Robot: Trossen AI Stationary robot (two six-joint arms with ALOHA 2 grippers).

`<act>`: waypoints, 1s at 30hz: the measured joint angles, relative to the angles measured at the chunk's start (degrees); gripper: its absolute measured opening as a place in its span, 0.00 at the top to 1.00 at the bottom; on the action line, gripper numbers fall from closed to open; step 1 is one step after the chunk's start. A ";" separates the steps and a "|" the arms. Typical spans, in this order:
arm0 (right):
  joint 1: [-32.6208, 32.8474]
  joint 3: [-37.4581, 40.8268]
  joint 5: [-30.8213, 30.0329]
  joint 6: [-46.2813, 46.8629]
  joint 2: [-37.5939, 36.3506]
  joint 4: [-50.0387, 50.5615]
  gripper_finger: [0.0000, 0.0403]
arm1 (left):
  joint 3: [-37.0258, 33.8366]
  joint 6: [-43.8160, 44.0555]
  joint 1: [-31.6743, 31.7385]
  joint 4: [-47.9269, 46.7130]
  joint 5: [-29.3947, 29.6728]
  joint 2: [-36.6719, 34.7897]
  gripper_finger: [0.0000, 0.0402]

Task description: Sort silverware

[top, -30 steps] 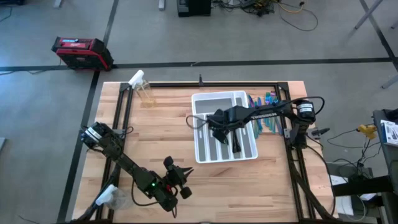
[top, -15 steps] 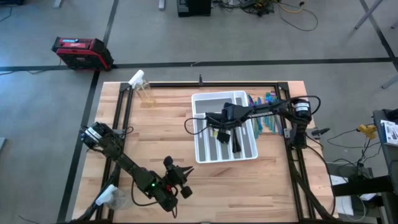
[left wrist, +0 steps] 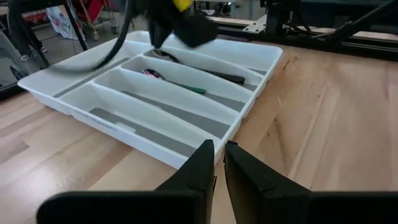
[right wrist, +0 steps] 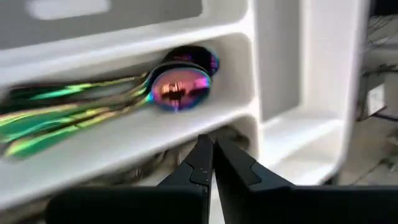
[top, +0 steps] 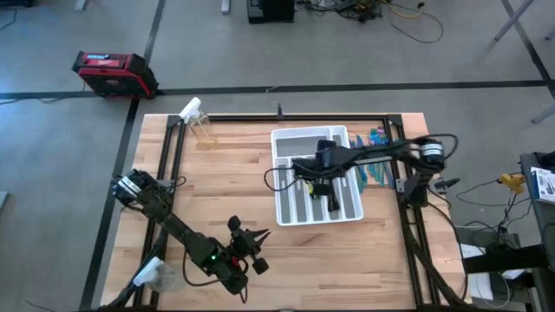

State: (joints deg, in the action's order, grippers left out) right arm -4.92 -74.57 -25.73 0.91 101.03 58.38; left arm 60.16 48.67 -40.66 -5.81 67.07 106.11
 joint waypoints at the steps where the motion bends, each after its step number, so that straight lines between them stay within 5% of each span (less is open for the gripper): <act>1: 0.94 0.23 0.10 1.04 -1.86 1.09 1.00 | 0.02 -0.78 0.00 0.44 0.15 -0.09 0.94; 8: 0.20 5.99 0.17 16.04 -17.49 8.87 1.00 | 0.05 -4.76 0.33 6.18 0.46 0.31 0.94; 15: -15.09 20.02 4.02 29.11 -29.23 7.18 1.00 | 0.07 -8.34 0.44 13.99 -0.56 0.99 0.94; 23: -37.76 31.78 10.53 28.64 -27.59 -8.12 1.00 | 0.07 -15.32 2.43 22.17 -5.73 2.23 0.94; 30: -41.99 32.11 2.71 27.78 -21.07 -10.96 1.00 | 0.07 -15.22 5.59 22.18 -9.64 2.27 0.94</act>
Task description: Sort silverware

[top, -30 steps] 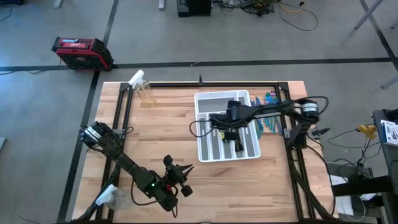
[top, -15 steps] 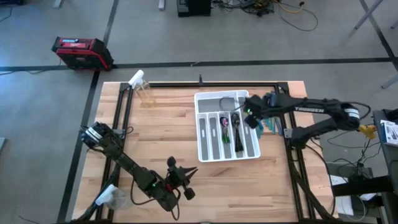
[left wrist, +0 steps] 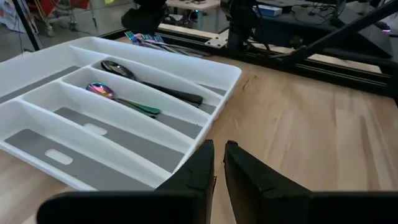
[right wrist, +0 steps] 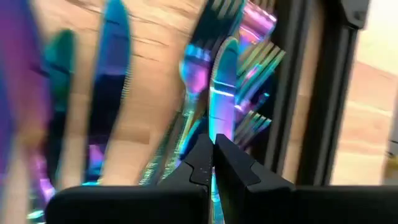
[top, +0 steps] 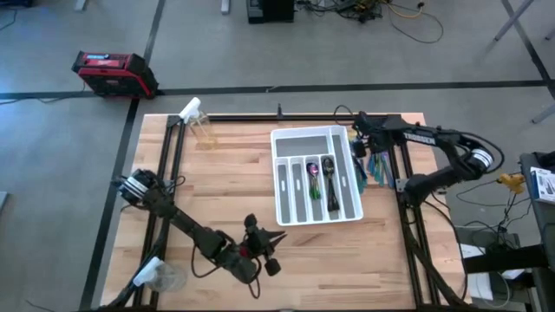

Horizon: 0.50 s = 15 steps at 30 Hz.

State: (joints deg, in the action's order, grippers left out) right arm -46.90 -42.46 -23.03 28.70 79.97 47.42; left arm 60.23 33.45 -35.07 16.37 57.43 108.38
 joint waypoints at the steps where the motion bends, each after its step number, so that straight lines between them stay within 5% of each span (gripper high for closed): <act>1: 0.43 -0.11 -1.11 0.22 0.98 0.06 1.00 | 0.00 0.00 0.34 0.11 0.01 0.00 0.94; 7: 2.64 -0.12 -7.38 -1.37 6.66 3.59 1.00 | 0.00 0.02 1.25 0.49 -2.00 0.00 0.94; 15: 4.66 -1.64 -7.65 -22.81 9.48 4.65 1.00 | 0.00 -0.15 1.36 0.34 -2.95 0.00 0.94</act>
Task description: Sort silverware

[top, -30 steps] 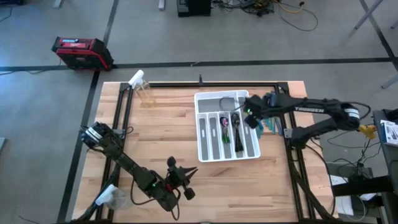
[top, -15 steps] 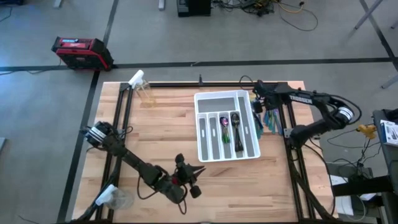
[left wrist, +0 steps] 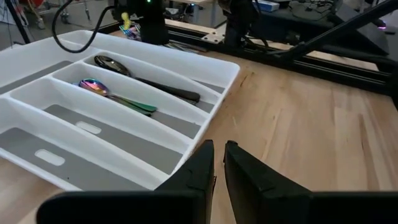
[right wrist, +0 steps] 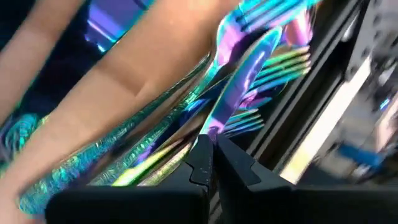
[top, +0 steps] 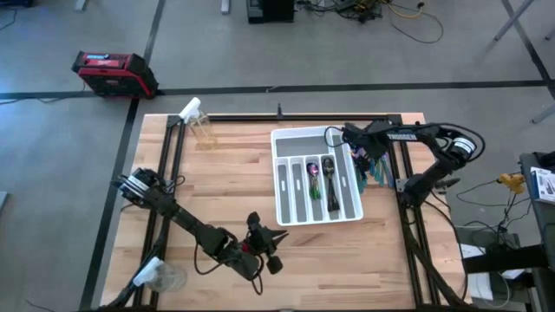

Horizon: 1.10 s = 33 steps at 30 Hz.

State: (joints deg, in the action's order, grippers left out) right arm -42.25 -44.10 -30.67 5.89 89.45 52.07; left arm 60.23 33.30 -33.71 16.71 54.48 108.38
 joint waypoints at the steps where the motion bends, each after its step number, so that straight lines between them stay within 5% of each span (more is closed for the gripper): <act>1: -0.15 -0.57 -0.49 -2.25 0.25 -0.11 1.00 | 0.00 0.00 0.08 0.00 0.00 0.00 0.94; 7: -3.86 -2.13 -1.51 -16.99 1.79 0.00 1.00 | 0.00 0.00 0.53 -0.22 0.00 0.00 0.94; 20: -7.69 -4.93 -1.00 -14.75 11.58 -2.32 1.00 | 0.00 1.36 1.22 -0.02 -0.02 0.16 0.94; 33: -2.13 -5.10 3.70 -7.01 -0.03 -4.71 1.00 | 0.00 1.92 1.31 -1.43 -0.04 0.33 0.94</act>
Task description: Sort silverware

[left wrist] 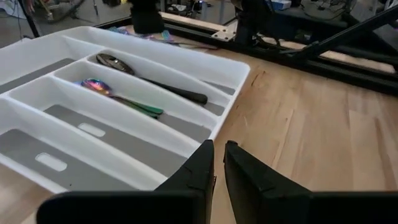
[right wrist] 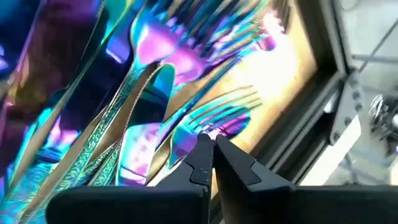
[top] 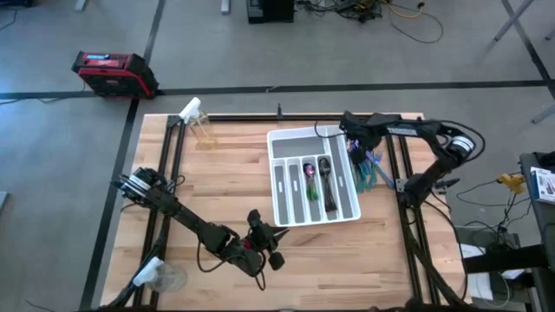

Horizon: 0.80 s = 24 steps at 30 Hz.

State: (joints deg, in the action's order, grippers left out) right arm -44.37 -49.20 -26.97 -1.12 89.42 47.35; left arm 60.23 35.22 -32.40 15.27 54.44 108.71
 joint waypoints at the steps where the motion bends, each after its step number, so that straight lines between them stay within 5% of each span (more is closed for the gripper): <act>1: -0.55 0.12 0.80 1.05 -0.73 0.37 1.00 | 0.00 0.00 0.00 -0.05 -0.01 0.00 0.94; 7: -5.05 1.03 10.98 4.67 -2.84 0.56 1.00 | 0.00 0.00 0.00 -0.12 -0.03 0.00 0.94; 16: -5.48 1.65 9.68 10.45 0.07 -0.83 1.00 | -0.04 -0.17 -1.19 -3.79 -0.03 -0.46 0.94; 24: -1.37 1.73 24.82 9.48 0.10 -4.89 1.00 | -0.07 0.02 -1.84 -7.86 -0.05 -3.15 0.94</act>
State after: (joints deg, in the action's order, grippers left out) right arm -45.74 -47.46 -2.15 8.36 89.52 42.46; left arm 60.16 35.24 -34.24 7.41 54.39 105.56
